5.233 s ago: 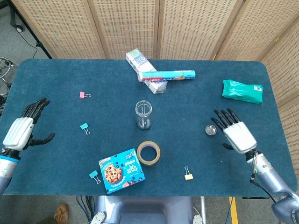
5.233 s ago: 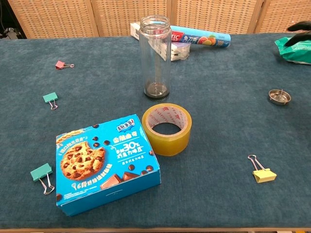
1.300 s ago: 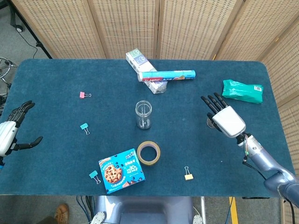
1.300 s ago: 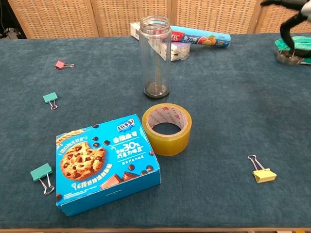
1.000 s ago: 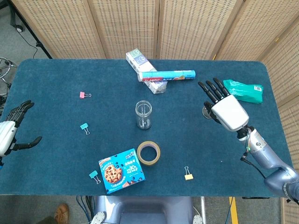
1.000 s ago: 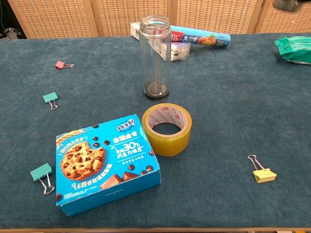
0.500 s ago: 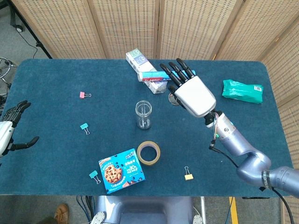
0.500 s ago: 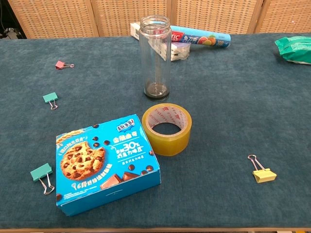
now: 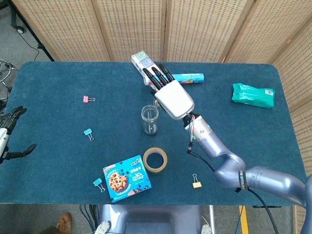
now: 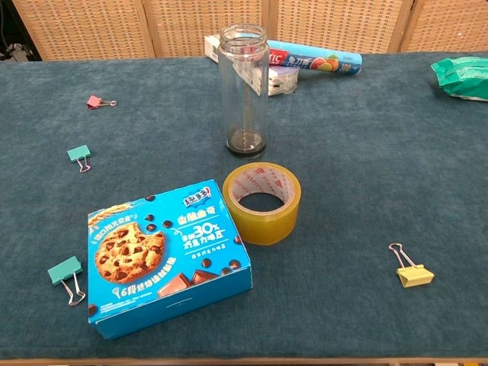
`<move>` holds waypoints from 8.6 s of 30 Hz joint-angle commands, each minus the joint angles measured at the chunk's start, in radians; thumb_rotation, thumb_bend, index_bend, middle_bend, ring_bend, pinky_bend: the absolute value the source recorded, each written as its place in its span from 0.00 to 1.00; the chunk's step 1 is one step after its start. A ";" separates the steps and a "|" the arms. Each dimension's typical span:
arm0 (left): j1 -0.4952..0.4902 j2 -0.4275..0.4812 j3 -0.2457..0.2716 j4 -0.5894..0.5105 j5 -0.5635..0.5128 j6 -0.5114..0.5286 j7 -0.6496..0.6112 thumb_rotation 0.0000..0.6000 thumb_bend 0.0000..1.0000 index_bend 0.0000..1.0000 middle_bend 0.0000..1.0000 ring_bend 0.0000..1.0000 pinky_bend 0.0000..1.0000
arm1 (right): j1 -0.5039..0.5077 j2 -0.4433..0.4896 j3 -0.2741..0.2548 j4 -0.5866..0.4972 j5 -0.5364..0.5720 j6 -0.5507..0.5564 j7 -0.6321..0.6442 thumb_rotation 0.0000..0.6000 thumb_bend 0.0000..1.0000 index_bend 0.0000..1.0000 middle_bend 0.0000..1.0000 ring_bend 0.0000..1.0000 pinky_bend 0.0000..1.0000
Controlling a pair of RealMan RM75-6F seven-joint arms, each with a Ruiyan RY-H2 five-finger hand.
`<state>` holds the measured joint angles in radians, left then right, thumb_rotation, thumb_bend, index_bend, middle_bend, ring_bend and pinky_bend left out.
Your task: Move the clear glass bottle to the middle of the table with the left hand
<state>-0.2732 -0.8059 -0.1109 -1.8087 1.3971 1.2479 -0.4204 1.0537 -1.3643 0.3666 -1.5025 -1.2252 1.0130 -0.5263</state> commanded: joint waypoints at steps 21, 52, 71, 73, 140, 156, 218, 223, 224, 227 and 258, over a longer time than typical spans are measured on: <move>0.006 0.020 -0.003 -0.011 -0.008 -0.016 -0.020 1.00 0.26 0.00 0.00 0.00 0.00 | 0.031 -0.105 -0.022 -0.010 0.050 0.025 -0.044 1.00 0.47 0.64 0.00 0.00 0.00; 0.002 0.032 -0.002 0.012 0.014 -0.037 -0.096 1.00 0.26 0.00 0.00 0.00 0.00 | 0.083 -0.186 -0.045 0.110 0.082 0.001 -0.114 1.00 0.47 0.64 0.00 0.00 0.00; 0.003 0.036 -0.001 0.015 0.019 -0.038 -0.112 1.00 0.25 0.00 0.00 0.00 0.00 | 0.082 -0.193 -0.062 0.128 0.072 -0.005 -0.113 1.00 0.47 0.56 0.00 0.00 0.00; 0.003 0.037 0.000 0.015 0.020 -0.037 -0.114 1.00 0.25 0.00 0.00 0.00 0.00 | 0.081 -0.191 -0.064 0.128 0.072 -0.009 -0.109 1.00 0.47 0.48 0.00 0.00 0.00; -0.004 0.038 -0.001 0.007 0.022 -0.040 -0.120 1.00 0.25 0.00 0.00 0.00 0.00 | 0.092 -0.074 -0.023 -0.003 0.215 -0.021 -0.209 1.00 0.00 0.00 0.00 0.00 0.00; -0.005 0.041 -0.002 0.015 0.022 -0.043 -0.136 1.00 0.26 0.00 0.00 0.00 0.00 | 0.104 -0.018 0.006 -0.139 0.371 -0.045 -0.199 1.00 0.00 0.00 0.00 0.00 0.00; -0.017 0.040 -0.003 0.007 0.018 -0.059 -0.128 1.00 0.26 0.00 0.00 0.00 0.00 | 0.189 0.151 -0.220 -0.317 0.483 -0.146 -0.232 1.00 0.77 0.23 0.00 0.00 0.00; -0.016 0.041 -0.003 0.007 0.019 -0.060 -0.132 1.00 0.26 0.00 0.00 0.00 0.00 | 0.197 0.140 -0.216 -0.304 0.500 -0.146 -0.219 1.00 0.77 0.23 0.00 0.00 0.00; -0.016 0.041 -0.003 0.007 0.020 -0.059 -0.132 1.00 0.26 0.00 0.00 0.00 0.00 | 0.199 0.138 -0.216 -0.301 0.505 -0.146 -0.218 1.00 0.77 0.24 0.00 0.00 0.00; -0.015 0.042 -0.003 0.007 0.019 -0.057 -0.134 1.00 0.25 0.00 0.00 0.00 0.00 | 0.207 0.134 -0.219 -0.295 0.518 -0.147 -0.219 1.00 0.77 0.25 0.00 0.00 0.00; -0.017 0.047 -0.003 0.009 0.020 -0.062 -0.142 1.00 0.26 0.00 0.00 0.00 0.00 | 0.210 0.193 -0.201 -0.356 0.495 -0.101 -0.179 1.00 0.77 0.24 0.00 0.00 0.00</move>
<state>-0.2901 -0.7593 -0.1137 -1.8001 1.4174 1.1856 -0.5626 1.2647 -1.1725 0.1642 -1.8574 -0.7287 0.9111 -0.7068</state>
